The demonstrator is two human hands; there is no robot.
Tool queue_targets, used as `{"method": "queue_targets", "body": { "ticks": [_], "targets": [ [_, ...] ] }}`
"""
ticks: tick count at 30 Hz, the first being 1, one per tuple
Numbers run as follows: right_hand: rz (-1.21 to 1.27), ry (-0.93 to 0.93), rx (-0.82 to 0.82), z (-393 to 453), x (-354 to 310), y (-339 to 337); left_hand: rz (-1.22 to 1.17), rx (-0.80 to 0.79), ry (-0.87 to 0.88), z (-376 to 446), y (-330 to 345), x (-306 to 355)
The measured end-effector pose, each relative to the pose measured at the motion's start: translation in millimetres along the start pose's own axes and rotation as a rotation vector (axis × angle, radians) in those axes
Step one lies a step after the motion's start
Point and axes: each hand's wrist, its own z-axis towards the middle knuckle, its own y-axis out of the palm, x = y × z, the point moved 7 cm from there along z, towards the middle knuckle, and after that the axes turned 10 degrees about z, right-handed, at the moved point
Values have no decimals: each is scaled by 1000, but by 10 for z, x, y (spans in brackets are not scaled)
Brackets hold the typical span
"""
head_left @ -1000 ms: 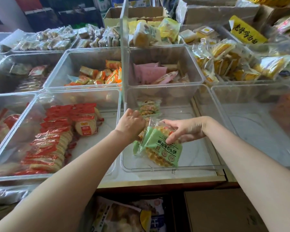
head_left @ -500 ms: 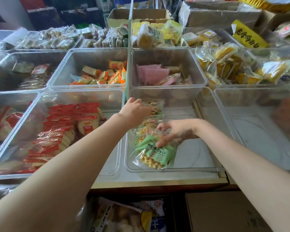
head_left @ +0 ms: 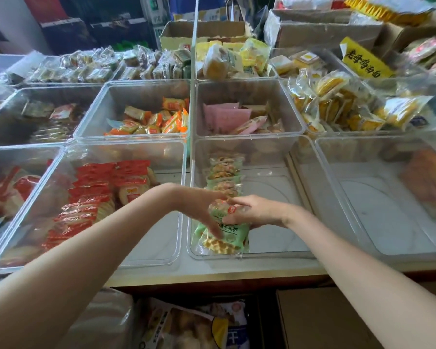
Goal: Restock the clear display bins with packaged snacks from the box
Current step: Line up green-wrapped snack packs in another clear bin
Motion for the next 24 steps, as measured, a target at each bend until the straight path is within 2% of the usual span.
{"method": "queue_targets", "body": {
  "ticks": [2, 4, 6, 9, 12, 16, 20, 24],
  "targets": [
    [80, -1, -13, -19, 57, 46, 180, 49, -20, 44, 26, 49],
    [145, -5, 6, -59, 96, 62, 211, 101, -33, 97, 12, 57],
    [91, 31, 46, -105, 99, 52, 223, 142, -28, 93, -26, 49],
    [82, 122, -45, -137, 78, 109, 280, 217, -39, 64, -67, 46],
    [-15, 47, 17, -88, -46, 107, 439, 345, -95, 4, -48, 38],
    [-434, 50, 41, -29, 49, 252, 642, 253, -67, -36, 151, 95],
    [-305, 64, 6, -136, -23, 236, 675, 248, -45, -49, 119, 127],
    [-526, -104, 219, -134, -257, 212, 657, 246, -32, -2, 143, 145]
  ]
}}
